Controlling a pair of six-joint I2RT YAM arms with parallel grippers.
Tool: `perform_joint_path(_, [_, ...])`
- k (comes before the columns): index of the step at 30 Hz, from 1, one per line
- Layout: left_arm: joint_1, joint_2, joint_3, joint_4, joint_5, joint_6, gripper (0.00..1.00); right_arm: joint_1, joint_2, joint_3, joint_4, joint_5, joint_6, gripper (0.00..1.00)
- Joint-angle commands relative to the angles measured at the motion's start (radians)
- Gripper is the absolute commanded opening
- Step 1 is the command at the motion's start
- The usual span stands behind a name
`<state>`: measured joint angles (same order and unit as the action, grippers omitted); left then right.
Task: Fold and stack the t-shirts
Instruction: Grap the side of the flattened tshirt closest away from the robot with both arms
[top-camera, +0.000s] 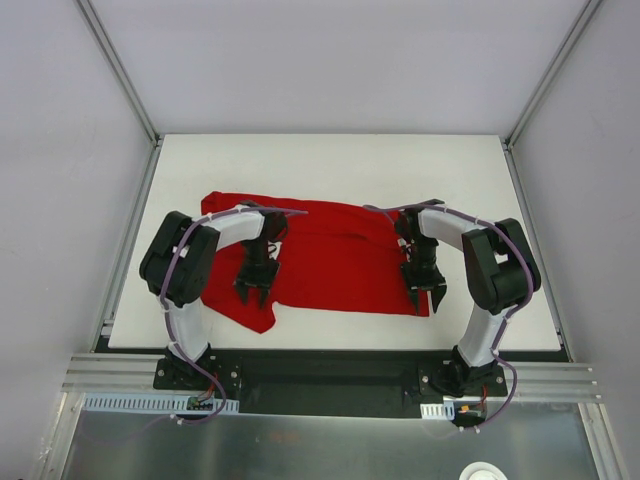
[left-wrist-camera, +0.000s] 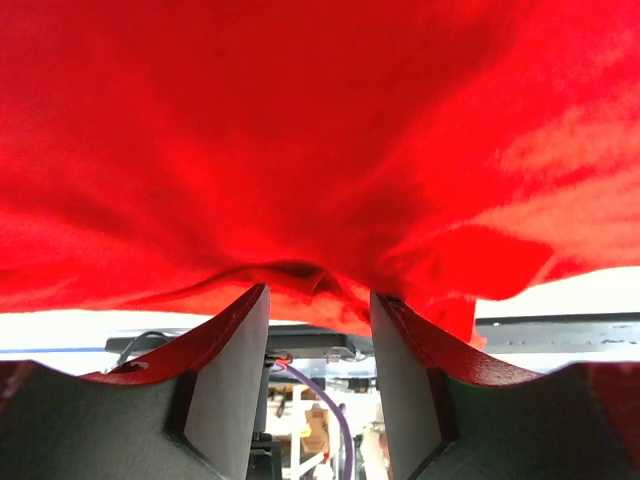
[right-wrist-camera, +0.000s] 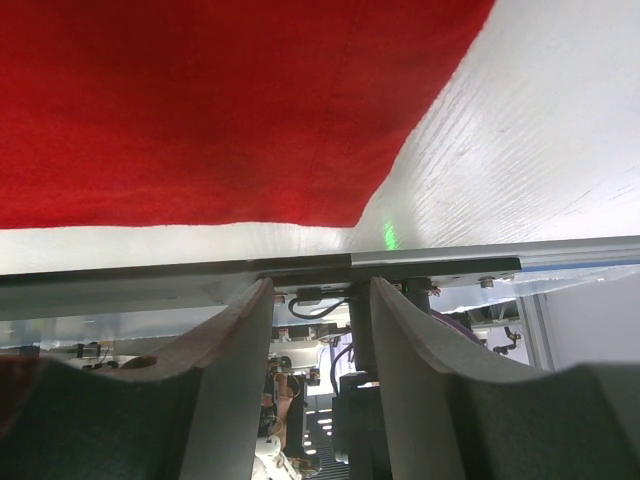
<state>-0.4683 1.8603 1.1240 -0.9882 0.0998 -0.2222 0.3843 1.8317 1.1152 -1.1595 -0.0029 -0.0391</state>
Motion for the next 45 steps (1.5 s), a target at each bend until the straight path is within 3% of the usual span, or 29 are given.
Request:
perform_joint_path(1, [-0.016, 0.043, -0.018, -0.007, -0.006, -0.005, 0.44, 0.005, -0.025, 0.009, -0.032, -0.003, -0.016, 0.47])
perform_joint_path(4, [-0.023, 0.065, -0.027, -0.003, -0.009, -0.006, 0.40, 0.007, -0.020, 0.011, -0.035, -0.005, -0.018, 0.47])
perform_joint_path(5, [-0.023, 0.065, -0.027, -0.004, -0.014, -0.012, 0.30, 0.005, -0.020, 0.009, -0.035, -0.006, -0.018, 0.47])
perform_joint_path(7, [-0.024, 0.048, -0.026, -0.006, -0.029, -0.017, 0.20, 0.005, -0.025, 0.006, -0.034, -0.005, -0.018, 0.47])
perform_joint_path(8, [-0.024, 0.043, -0.024, -0.009, -0.035, -0.022, 0.07, 0.005, -0.028, 0.005, -0.035, -0.003, -0.019, 0.47])
perform_joint_path(9, [-0.024, 0.037, -0.023, -0.012, -0.038, -0.022, 0.00, 0.004, -0.029, 0.005, -0.035, -0.003, -0.018, 0.47])
perform_joint_path(23, [-0.024, -0.035, 0.005, -0.061, -0.089, -0.051, 0.00, -0.002, -0.011, -0.005, -0.026, -0.020, -0.021, 0.47])
perform_joint_path(30, [-0.024, -0.075, 0.008, -0.078, -0.120, -0.069, 0.10, -0.005, -0.006, -0.009, -0.002, -0.003, -0.025, 0.42])
perform_joint_path(33, [-0.024, -0.072, 0.003, -0.082, -0.118, -0.069, 0.10, -0.005, -0.055, -0.049, 0.026, 0.095, -0.012, 0.40])
perform_joint_path(37, [-0.024, -0.073, 0.000, -0.082, -0.121, -0.068, 0.10, -0.008, -0.117, -0.080, 0.043, 0.098, 0.016, 0.41])
perform_joint_path(42, [-0.023, -0.076, 0.013, -0.089, -0.143, -0.052, 0.11, -0.132, -0.297, -0.250, 0.138, -0.063, 0.079, 0.40])
perform_joint_path(45, [-0.024, -0.085, 0.010, -0.090, -0.141, -0.049, 0.12, -0.172, -0.414, -0.232, 0.172, -0.120, 0.073, 0.41])
